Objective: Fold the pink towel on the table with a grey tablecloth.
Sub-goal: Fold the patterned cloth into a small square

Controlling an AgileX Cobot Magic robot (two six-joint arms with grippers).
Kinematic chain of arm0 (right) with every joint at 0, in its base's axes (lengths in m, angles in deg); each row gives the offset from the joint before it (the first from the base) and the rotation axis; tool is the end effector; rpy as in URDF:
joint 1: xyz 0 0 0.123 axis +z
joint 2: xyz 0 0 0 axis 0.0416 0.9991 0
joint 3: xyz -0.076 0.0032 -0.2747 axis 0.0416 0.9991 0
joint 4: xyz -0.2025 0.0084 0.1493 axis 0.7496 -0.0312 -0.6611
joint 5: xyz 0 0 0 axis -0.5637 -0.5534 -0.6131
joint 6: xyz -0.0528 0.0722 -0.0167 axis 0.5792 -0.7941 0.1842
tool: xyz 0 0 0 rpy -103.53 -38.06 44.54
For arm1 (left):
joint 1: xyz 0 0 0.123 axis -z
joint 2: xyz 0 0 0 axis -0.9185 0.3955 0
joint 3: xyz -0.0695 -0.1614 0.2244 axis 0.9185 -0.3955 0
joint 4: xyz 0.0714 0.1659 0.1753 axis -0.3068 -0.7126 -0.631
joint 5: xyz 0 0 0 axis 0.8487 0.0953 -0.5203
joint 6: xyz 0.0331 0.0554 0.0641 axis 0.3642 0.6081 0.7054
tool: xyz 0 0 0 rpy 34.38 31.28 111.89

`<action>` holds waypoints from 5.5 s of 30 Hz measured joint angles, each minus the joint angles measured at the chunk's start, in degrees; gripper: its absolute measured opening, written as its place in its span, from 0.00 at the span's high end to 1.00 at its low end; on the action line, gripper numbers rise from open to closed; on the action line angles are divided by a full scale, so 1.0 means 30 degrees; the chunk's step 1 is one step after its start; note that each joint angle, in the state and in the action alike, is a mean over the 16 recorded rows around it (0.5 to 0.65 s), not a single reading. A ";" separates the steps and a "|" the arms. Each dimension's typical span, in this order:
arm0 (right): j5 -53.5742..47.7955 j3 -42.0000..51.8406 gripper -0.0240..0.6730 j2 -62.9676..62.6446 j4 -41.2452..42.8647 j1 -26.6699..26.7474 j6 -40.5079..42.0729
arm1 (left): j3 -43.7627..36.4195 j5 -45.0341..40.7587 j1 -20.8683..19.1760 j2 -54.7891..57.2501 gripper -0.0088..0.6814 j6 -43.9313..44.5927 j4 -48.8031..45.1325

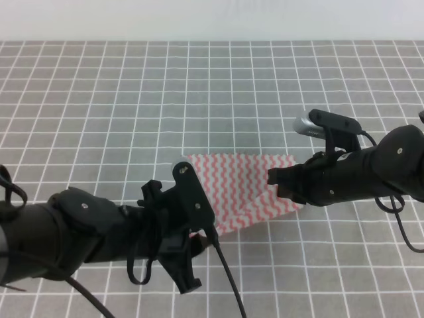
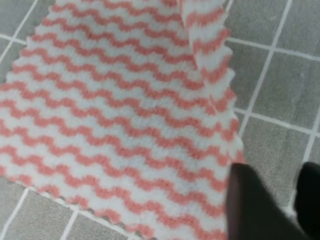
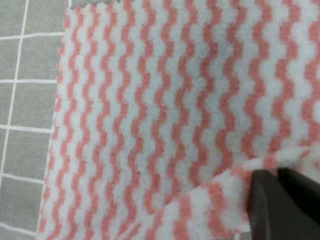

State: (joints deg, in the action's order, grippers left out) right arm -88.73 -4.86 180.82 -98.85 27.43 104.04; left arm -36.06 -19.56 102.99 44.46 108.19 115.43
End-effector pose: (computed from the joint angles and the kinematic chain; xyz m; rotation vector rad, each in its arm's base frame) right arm 0.3074 0.1658 0.1931 -0.0296 2.5498 0.6602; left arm 0.2297 -0.1903 0.1941 1.3773 1.9038 -0.2722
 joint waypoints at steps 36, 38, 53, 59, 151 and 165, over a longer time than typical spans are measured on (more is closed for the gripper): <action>-0.0114 -0.0004 0.99 0.0000 -0.0005 0.0000 0.0387 | -0.0263 0.2950 0.0002 0.2277 0.52 0.1640 -0.0042; -0.0123 -0.0004 0.99 0.0000 -0.0005 0.0000 0.0387 | -0.0267 0.2975 0.0002 0.2241 0.56 0.1665 -0.0053; -0.0090 -0.0004 0.99 0.0000 -0.0018 0.0000 0.0387 | -0.0052 0.3051 0.0003 0.2203 0.93 0.1766 0.1033; 0.0082 -0.0004 0.99 0.0000 -0.0034 0.0000 0.0386 | 0.0524 0.3269 -0.0009 0.2232 0.98 0.1766 0.2566; -0.1871 -0.4776 0.99 0.4458 -0.0056 -0.2089 0.0387 | 0.6365 0.2409 -0.2827 0.7001 0.99 0.1930 0.7584; -0.1972 -0.4902 0.99 0.4561 -0.0056 -0.2089 0.0388 | 0.6876 0.2358 -0.2829 0.7074 0.87 0.2547 0.7586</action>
State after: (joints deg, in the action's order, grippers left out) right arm -94.65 -19.57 194.51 -99.02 21.16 105.20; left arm -15.43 -12.49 94.50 65.68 115.83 138.19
